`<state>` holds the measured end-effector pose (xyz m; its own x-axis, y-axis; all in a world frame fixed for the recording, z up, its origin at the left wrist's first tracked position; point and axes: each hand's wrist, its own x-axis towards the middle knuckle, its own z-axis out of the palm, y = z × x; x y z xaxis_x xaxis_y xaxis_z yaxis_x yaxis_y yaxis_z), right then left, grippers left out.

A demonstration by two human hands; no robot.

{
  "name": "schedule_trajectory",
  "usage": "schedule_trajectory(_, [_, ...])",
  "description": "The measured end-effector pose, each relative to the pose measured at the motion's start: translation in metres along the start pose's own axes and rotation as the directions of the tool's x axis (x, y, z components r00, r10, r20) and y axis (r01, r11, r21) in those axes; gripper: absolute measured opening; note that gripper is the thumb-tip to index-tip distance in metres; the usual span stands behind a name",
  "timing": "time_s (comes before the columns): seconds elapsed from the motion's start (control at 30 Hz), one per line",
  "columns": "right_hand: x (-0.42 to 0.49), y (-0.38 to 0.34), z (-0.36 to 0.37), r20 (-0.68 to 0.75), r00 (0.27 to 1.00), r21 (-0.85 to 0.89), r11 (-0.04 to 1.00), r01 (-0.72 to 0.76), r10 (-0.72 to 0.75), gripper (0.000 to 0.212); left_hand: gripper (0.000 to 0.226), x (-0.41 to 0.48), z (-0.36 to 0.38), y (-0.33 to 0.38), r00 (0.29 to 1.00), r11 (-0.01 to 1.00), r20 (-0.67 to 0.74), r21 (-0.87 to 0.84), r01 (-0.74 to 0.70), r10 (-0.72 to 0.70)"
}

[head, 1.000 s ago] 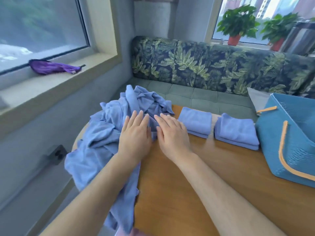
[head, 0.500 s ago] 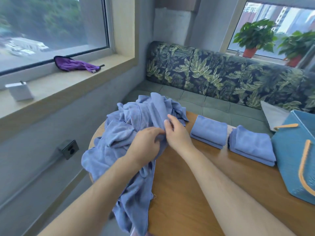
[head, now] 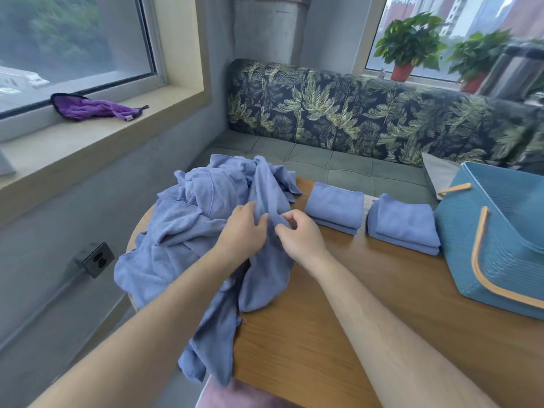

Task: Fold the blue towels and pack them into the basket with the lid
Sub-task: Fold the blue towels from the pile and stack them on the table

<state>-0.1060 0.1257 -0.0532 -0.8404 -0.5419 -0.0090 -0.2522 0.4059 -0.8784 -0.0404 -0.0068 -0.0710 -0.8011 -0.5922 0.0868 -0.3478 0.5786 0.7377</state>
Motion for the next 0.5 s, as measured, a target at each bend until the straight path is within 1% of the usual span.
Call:
schedule_trajectory(0.07, [-0.011,0.011,-0.012,-0.009,1.0,0.009,1.0,-0.005,0.005,0.003,0.025,0.007,0.018,0.001,1.0,1.0,0.016,0.009,-0.009,0.009])
schedule_trajectory(0.1, [-0.015,0.015,-0.018,-0.007,1.0,-0.008,1.0,-0.025,0.025,0.006,0.021,0.009,0.027,-0.001,1.0,1.0,0.027,0.009,-0.014,0.013])
schedule_trajectory(0.17, [-0.019,0.026,-0.03,0.037,0.996,-0.067,0.994,-0.082,0.084,0.01,0.017,0.006,0.045,-0.009,0.992,0.998,0.122,0.043,-0.041,0.035])
schedule_trajectory(0.2, [-0.02,0.032,-0.034,0.073,0.991,-0.089,0.991,-0.104,0.111,0.017,0.015,0.001,0.055,-0.015,0.981,0.993,0.189,0.102,-0.059,0.039])
schedule_trajectory(0.23, [-0.02,0.039,-0.038,0.105,0.985,-0.108,0.986,-0.125,0.136,0.024,0.016,-0.005,0.063,-0.019,0.967,0.976,0.253,0.197,-0.087,0.035])
schedule_trajectory(0.27, [-0.02,0.047,-0.04,0.118,0.981,-0.132,0.982,-0.135,0.151,0.031,0.021,-0.013,0.07,-0.022,0.955,0.936,0.298,0.333,-0.118,0.015])
schedule_trajectory(0.3, [-0.019,0.056,-0.041,0.102,0.984,-0.163,0.978,-0.131,0.149,0.036,0.026,-0.02,0.077,-0.024,0.952,0.879,0.306,0.45,-0.161,0.018])
schedule_trajectory(0.33, [-0.017,0.067,-0.04,0.058,0.99,-0.198,0.974,-0.113,0.127,0.037,0.028,-0.028,0.08,-0.024,0.957,0.83,0.287,0.521,-0.198,0.048])
schedule_trajectory(0.37, [-0.015,0.075,-0.039,0.0,0.995,-0.237,0.967,-0.095,0.098,0.033,0.028,-0.036,0.082,-0.022,0.959,0.807,0.265,0.543,-0.232,0.098])
schedule_trajectory(0.4, [-0.013,0.081,-0.038,-0.046,0.997,-0.264,0.962,-0.072,0.062,0.029,0.026,-0.046,0.08,-0.018,0.958,0.808,0.254,0.534,-0.251,0.13])
schedule_trajectory(0.43, [-0.01,0.084,-0.036,-0.071,0.997,-0.288,0.957,-0.041,0.021,0.029,0.023,-0.055,0.079,-0.017,0.954,0.815,0.263,0.514,-0.267,0.147])
schedule_trajectory(0.5, [-0.003,0.085,-0.031,-0.047,0.998,-0.352,0.936,0.024,-0.043,0.048,0.016,-0.077,0.071,-0.011,0.934,0.819,0.308,0.48,-0.315,0.179])
